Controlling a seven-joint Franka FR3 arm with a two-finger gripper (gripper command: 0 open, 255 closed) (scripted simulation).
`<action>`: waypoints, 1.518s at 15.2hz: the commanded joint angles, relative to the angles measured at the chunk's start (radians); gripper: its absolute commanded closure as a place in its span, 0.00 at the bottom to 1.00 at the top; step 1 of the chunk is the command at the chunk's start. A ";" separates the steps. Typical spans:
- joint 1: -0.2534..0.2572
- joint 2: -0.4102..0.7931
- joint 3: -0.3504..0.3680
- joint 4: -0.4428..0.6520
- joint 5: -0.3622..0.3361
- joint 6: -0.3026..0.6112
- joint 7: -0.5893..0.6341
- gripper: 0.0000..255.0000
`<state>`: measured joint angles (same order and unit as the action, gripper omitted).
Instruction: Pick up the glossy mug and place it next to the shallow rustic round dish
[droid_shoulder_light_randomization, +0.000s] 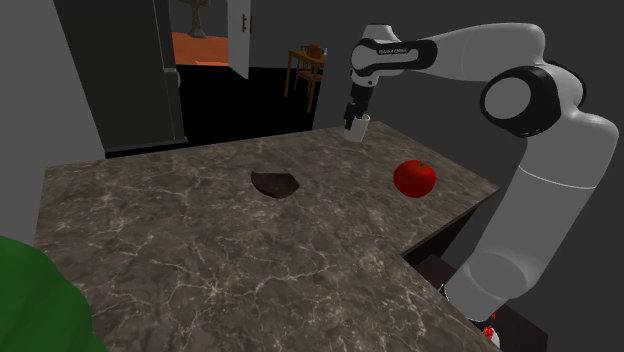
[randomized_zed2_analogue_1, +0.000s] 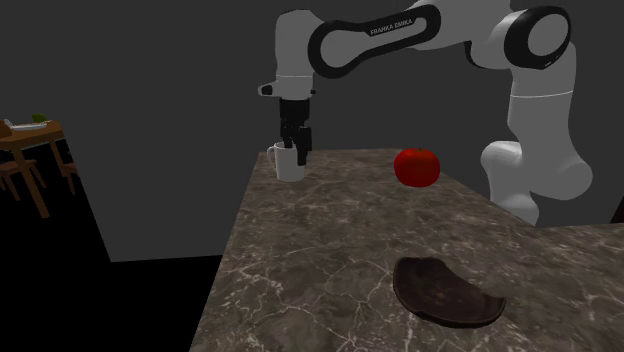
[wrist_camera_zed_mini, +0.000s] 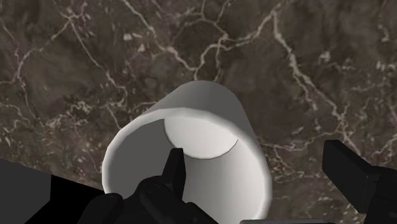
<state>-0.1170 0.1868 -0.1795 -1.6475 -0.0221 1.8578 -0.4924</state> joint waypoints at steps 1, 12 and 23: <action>0.000 0.000 0.000 0.000 0.000 0.000 0.000 0.00; 0.000 -0.001 0.000 0.012 0.000 -0.013 0.000 1.00; -0.003 0.007 -0.001 0.171 0.002 -0.164 -0.008 1.00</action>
<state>-0.1188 0.1922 -0.1805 -1.4929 -0.0202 1.7090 -0.4984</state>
